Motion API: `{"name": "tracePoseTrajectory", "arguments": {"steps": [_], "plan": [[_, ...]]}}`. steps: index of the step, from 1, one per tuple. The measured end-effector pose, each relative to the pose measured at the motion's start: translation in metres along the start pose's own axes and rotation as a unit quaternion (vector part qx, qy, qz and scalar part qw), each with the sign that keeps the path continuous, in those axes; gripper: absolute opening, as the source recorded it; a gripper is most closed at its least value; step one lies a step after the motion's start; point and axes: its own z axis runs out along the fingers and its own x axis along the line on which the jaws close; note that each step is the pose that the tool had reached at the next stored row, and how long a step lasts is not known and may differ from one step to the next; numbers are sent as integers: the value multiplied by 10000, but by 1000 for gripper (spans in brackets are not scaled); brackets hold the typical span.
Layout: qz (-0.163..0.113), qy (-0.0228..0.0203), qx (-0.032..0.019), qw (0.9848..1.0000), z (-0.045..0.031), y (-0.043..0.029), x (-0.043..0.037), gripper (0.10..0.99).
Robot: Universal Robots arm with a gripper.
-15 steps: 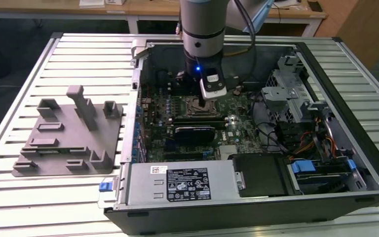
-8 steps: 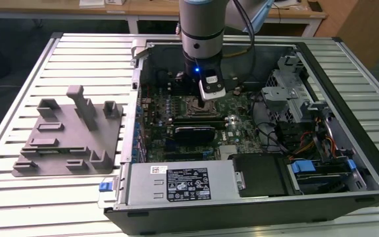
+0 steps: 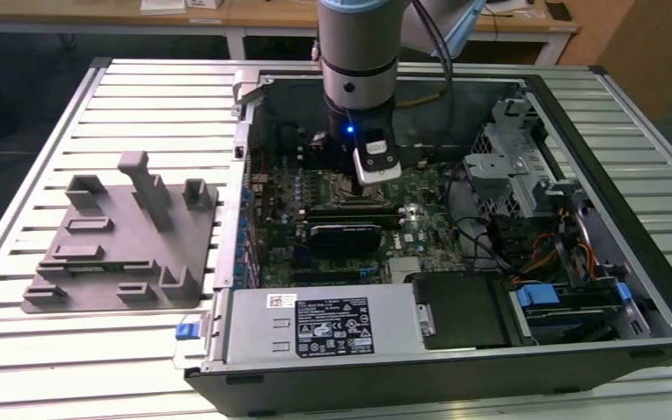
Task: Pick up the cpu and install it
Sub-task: 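Install the second cpu locking lever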
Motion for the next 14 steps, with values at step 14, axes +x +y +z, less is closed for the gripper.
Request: {"name": "tracePoseTrajectory", "arguments": {"steps": [14], "plan": [[1, 3, -7, 10000, 51, -64, 31, 106]]}}
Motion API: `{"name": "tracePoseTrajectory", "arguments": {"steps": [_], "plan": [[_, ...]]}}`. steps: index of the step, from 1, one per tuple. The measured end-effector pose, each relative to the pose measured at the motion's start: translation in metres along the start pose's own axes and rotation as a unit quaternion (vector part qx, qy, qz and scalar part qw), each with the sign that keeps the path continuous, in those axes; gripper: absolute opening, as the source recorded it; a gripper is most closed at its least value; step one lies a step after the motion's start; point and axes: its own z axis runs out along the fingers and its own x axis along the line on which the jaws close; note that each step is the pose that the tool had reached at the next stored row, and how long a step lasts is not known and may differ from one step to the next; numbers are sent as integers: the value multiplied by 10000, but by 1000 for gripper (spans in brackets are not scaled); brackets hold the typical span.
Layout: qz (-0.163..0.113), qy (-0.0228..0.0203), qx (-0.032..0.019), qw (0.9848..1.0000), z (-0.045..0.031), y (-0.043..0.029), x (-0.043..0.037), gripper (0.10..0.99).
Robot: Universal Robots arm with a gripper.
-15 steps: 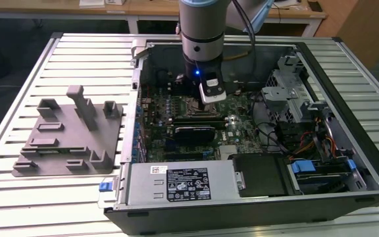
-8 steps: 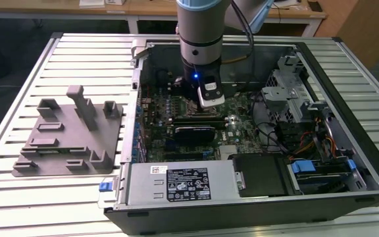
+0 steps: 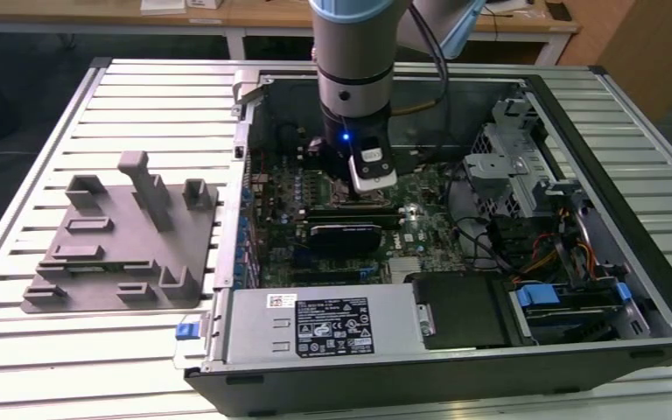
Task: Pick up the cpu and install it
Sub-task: 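Install the second cpu locking lever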
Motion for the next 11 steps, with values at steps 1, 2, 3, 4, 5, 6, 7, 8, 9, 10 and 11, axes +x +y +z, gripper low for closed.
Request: {"name": "tracePoseTrajectory", "arguments": {"steps": [1, 2, 3, 4, 5, 6, 7, 8, 9, 10, 11], "plan": [[0, 0, -1, 10000, 8, -2, 1, 106], [0, 0, -1, 10000, 14, -4, 2, 106], [0, 1, -1, 10000, 19, -5, 3, 106], [-1, 1, 0, 10000, 20, -6, 3, 106], [-1, 1, 0, 10000, 20, -6, 3, 106], [0, 1, 0, 10000, 20, -6, 3, 106], [0, 1, -1, 10000, 21, -6, 3, 106], [0, 1, -1, 10000, 22, -6, 3, 106], [0, 1, -1, 10000, 23, -6, 4, 106], [0, 0, -3, 10000, 29, -7, 5, 106], [0, 0, -3, 10000, 35, -8, 6, 106]]}}
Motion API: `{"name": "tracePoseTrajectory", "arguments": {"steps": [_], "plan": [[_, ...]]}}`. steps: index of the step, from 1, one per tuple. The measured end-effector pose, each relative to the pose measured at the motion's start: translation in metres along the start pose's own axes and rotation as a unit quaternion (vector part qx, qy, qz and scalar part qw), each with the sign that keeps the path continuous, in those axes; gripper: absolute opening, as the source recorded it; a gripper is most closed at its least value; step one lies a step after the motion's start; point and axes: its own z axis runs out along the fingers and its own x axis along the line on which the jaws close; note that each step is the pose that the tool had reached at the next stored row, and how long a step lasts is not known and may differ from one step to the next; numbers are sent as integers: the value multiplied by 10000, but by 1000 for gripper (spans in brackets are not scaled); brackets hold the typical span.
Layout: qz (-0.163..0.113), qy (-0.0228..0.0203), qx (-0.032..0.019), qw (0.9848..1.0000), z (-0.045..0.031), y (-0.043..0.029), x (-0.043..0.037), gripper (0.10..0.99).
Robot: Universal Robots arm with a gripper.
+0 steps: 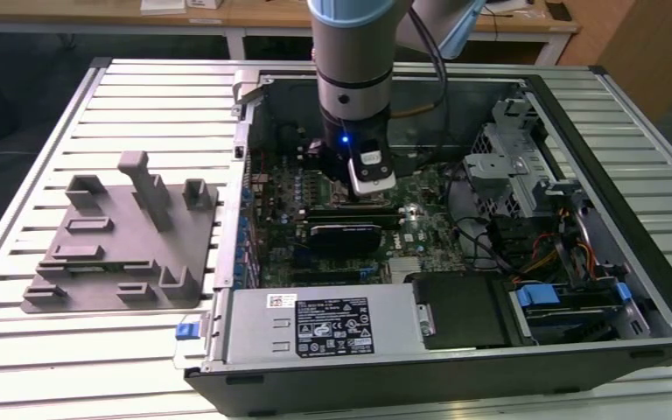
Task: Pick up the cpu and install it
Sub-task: 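Install the second cpu locking lever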
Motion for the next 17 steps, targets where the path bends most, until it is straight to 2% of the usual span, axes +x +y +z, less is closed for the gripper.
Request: {"name": "tracePoseTrajectory", "arguments": {"steps": [5, 9, 15, 17], "plan": [[0, 1, 2, 10000, 30, -11, 2, 106], [2, 8, -17, 10000, 35, -30, 1, 106], [17, 62, -153, 9999, 43, -65, 43, 106], [20, 74, -182, 9998, 45, -76, 66, 106]]}}
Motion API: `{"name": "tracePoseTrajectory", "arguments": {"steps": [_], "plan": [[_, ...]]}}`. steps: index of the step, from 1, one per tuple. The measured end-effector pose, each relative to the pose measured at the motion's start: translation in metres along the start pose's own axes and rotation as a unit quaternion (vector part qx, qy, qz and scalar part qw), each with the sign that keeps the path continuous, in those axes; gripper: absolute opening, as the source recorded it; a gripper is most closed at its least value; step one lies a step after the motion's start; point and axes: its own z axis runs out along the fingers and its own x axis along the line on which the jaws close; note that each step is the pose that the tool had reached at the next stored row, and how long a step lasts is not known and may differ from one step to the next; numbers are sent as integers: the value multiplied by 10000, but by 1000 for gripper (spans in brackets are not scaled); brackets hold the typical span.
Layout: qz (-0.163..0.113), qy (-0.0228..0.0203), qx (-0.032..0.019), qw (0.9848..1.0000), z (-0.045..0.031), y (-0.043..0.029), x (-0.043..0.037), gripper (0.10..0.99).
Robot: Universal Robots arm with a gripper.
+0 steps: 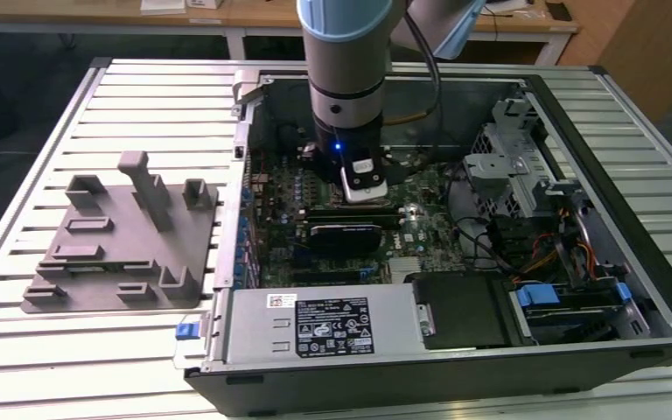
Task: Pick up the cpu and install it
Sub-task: 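Install the second cpu locking lever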
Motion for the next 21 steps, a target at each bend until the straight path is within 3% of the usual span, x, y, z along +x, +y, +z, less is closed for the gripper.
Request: {"name": "tracePoseTrajectory", "arguments": {"steps": [9, 21], "plan": [[8, 27, -70, 10000, 19, -41, 91, 106], [17, 64, -161, 9998, 49, -119, 70, 106]]}}
